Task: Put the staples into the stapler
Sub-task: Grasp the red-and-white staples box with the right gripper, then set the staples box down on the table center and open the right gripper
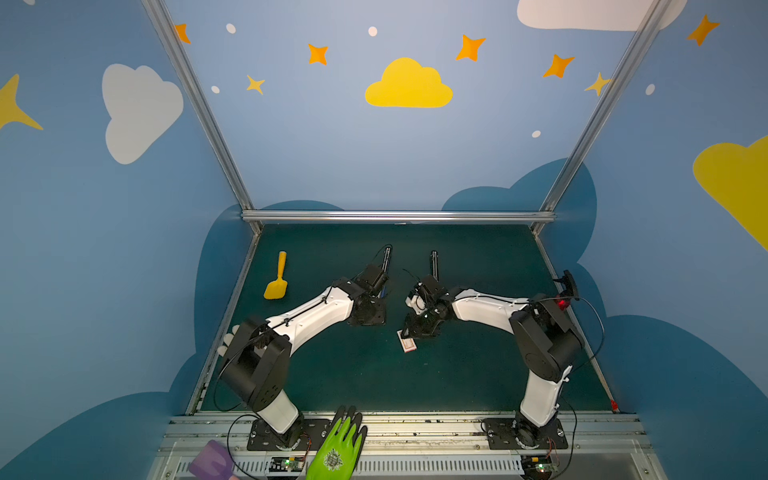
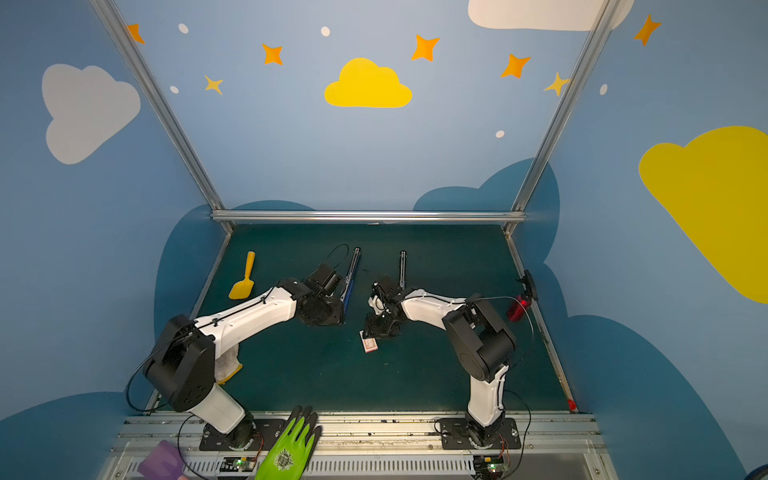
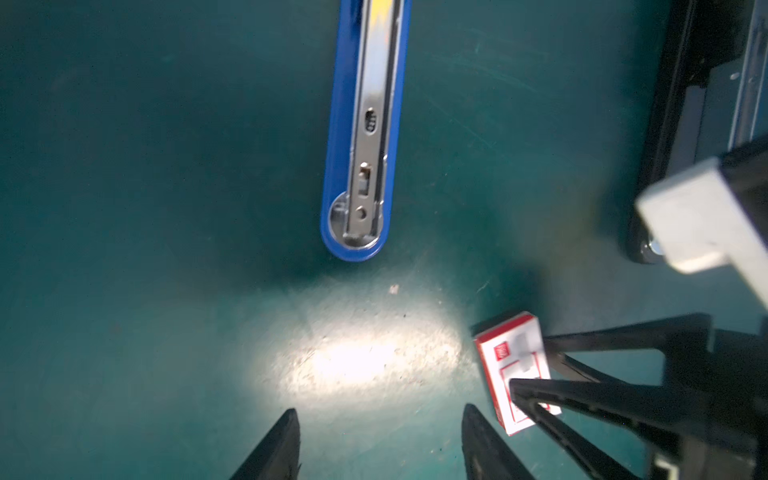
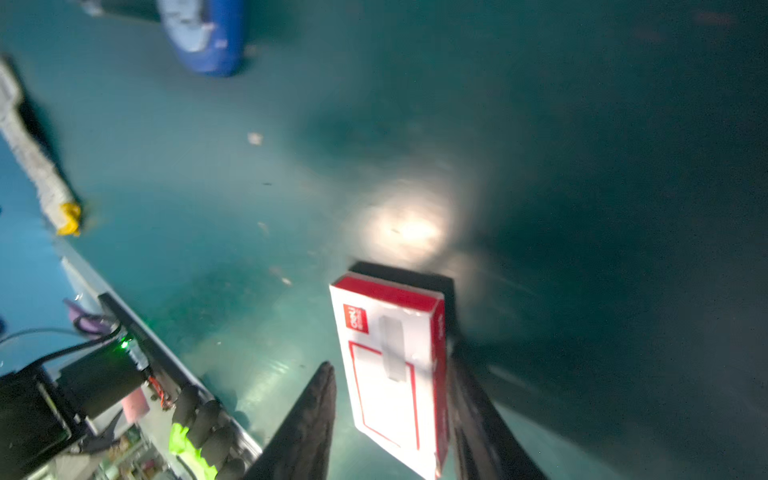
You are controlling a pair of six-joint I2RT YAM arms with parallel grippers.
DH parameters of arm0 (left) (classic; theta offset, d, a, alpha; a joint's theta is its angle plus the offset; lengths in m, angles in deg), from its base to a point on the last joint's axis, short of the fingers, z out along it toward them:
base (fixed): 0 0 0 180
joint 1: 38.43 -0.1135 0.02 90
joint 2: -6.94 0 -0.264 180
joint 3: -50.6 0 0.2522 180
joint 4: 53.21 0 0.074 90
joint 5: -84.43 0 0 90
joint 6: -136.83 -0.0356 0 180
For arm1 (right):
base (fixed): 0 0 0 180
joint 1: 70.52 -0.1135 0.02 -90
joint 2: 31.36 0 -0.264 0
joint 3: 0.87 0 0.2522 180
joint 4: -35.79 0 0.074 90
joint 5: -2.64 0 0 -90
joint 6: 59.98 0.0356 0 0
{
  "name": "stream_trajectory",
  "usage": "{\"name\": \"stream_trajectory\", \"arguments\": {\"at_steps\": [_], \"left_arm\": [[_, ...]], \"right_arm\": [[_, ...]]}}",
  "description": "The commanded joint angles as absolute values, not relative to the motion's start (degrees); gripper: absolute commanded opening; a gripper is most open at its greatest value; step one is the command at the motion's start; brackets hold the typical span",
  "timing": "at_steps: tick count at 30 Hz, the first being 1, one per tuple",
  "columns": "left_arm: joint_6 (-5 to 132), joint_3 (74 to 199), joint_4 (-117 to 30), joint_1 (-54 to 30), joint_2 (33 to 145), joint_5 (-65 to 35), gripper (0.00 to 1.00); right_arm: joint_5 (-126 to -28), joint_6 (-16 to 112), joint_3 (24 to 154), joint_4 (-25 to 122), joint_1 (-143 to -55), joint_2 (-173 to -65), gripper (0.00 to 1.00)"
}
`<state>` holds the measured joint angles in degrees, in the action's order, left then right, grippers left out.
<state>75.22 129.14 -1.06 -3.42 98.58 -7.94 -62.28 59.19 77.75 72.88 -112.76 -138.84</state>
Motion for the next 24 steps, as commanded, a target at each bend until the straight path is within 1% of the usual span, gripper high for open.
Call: {"name": "stream_trajectory", "arguments": {"at_steps": [1,4,7,13,18,24], "left_arm": [[75.8,128.0,0.4,-3.7,96.3,-6.8,0.62],[75.4,127.5,-0.3,-3.8,96.2,-9.0,0.62],[74.5,126.9,-3.1,-3.7,96.7,-13.7,0.61],[72.6,128.6,-6.8,-1.0,101.1,-20.0,0.6],[72.8,132.7,-6.1,0.1,108.5,-20.2,0.61],[72.4,135.5,-8.6,0.6,114.4,-21.1,0.61]], "right_arm": [[-58.3,56.4,77.8,72.0,-113.4,-140.1,0.49],[-58.8,55.7,76.7,73.0,-112.4,-137.3,0.5],[-59.2,55.5,73.3,73.5,-110.5,-133.0,0.52],[-60.3,55.9,65.0,74.3,-107.3,-123.2,0.58],[-60.7,56.9,59.5,74.2,-105.9,-117.2,0.6],[-60.8,58.0,55.7,72.5,-104.5,-113.6,0.6]]}}
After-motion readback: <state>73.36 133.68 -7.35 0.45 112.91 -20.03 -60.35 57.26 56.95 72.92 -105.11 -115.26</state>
